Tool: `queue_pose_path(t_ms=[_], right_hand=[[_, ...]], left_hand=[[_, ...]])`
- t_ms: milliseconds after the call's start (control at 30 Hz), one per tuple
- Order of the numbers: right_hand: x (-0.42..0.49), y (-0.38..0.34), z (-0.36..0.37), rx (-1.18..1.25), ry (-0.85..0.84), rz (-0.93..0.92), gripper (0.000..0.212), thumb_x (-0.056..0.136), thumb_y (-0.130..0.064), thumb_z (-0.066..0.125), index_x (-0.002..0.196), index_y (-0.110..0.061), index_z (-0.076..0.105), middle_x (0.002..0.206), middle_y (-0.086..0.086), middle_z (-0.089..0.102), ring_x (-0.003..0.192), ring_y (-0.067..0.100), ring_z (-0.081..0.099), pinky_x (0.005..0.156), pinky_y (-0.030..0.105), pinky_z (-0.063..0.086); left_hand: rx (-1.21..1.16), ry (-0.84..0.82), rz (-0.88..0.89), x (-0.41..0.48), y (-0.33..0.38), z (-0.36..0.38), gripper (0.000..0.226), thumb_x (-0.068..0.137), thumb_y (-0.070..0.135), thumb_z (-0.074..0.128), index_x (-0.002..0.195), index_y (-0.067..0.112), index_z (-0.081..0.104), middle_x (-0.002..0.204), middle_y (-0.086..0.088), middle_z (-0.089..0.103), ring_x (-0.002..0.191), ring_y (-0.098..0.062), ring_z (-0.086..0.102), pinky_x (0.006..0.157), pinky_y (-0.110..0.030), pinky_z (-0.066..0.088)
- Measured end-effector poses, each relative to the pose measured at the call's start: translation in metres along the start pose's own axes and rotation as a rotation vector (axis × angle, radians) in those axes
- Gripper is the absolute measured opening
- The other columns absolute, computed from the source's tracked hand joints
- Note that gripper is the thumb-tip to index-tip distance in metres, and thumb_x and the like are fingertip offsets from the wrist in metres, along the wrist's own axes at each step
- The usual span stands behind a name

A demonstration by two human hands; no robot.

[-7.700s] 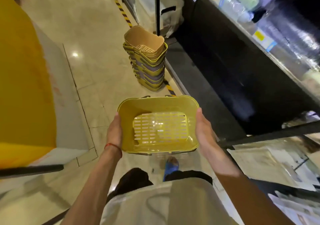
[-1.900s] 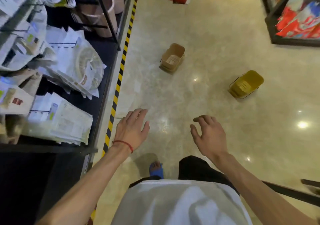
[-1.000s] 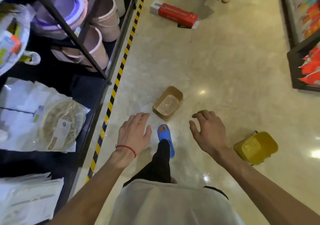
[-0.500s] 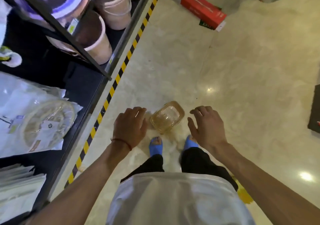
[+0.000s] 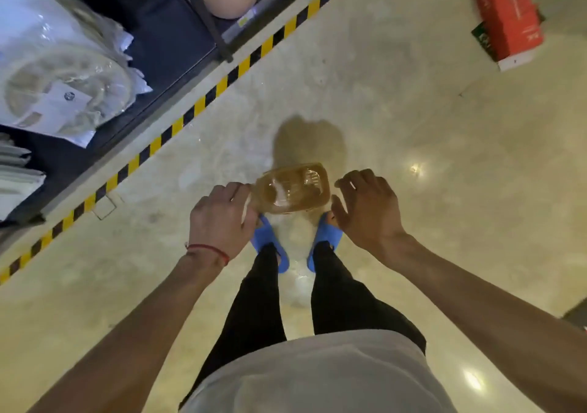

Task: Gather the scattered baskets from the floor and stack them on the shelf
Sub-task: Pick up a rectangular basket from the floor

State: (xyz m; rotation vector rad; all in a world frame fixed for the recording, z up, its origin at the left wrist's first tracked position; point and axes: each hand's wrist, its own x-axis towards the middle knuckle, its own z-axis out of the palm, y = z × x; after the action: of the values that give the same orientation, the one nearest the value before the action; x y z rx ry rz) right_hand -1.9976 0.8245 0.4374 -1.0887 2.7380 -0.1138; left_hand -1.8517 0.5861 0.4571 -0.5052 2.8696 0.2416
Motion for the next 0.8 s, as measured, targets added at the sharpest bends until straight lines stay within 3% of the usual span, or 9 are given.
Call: queue_pose_path(t_ms=[200,400,533,633,800], right_hand=[[0.007,0.009,0.071,0.089,-0.062,-0.016,0.03,0.094,-0.03,0.053,0.102,-0.008,0.073,0.095,0.008,0.069,0.085,0.031,0.062,0.069,0.039,0.052],[0.014,0.03,0.196,0.036,-0.123,0.063,0.032,0.095,-0.033,0.053,0.109,-0.01,0.071,0.102,0.007,0.069,0.096,0.03,0.062,0.075,0.041,0.049],[0.033,0.044,0.274,0.156,-0.245,0.223,0.035,0.1,-0.034,0.051,0.125,-0.013,0.062,0.12,0.006,0.063,0.113,0.029,0.056,0.086,0.042,0.049],[0.049,0.053,0.343,0.362,-0.281,0.406,0.043,0.104,-0.037,0.046,0.139,-0.014,0.052,0.137,0.004,0.054,0.128,0.024,0.048,0.094,0.04,0.046],[0.091,0.064,0.447,0.718,-0.217,0.797,0.056,0.102,-0.05,0.037,0.14,-0.013,0.053,0.14,0.007,0.056,0.125,0.022,0.055,0.106,0.038,0.044]], left_hand=[[-0.089,-0.033,-0.105,0.004,0.002,0.082,0.035,0.092,0.034,0.047,0.119,0.017,0.064,0.105,-0.003,0.066,0.091,-0.029,0.062,0.066,-0.04,0.054],[-0.177,-0.059,-0.183,0.02,-0.022,0.218,0.032,0.095,0.035,0.049,0.117,0.017,0.064,0.106,-0.006,0.069,0.094,-0.029,0.064,0.069,-0.042,0.055],[-0.363,-0.105,-0.372,0.038,-0.03,0.3,0.029,0.094,0.036,0.053,0.118,0.022,0.06,0.115,0.0,0.067,0.1,-0.022,0.064,0.076,-0.041,0.054],[-0.677,-0.122,-0.618,0.052,-0.038,0.374,0.032,0.096,0.036,0.056,0.124,0.02,0.058,0.124,0.001,0.063,0.106,-0.019,0.063,0.088,-0.041,0.053],[-0.968,-0.138,-0.945,0.086,-0.056,0.47,0.051,0.1,0.042,0.051,0.143,0.016,0.046,0.14,0.003,0.051,0.115,-0.007,0.049,0.093,-0.023,0.037]])
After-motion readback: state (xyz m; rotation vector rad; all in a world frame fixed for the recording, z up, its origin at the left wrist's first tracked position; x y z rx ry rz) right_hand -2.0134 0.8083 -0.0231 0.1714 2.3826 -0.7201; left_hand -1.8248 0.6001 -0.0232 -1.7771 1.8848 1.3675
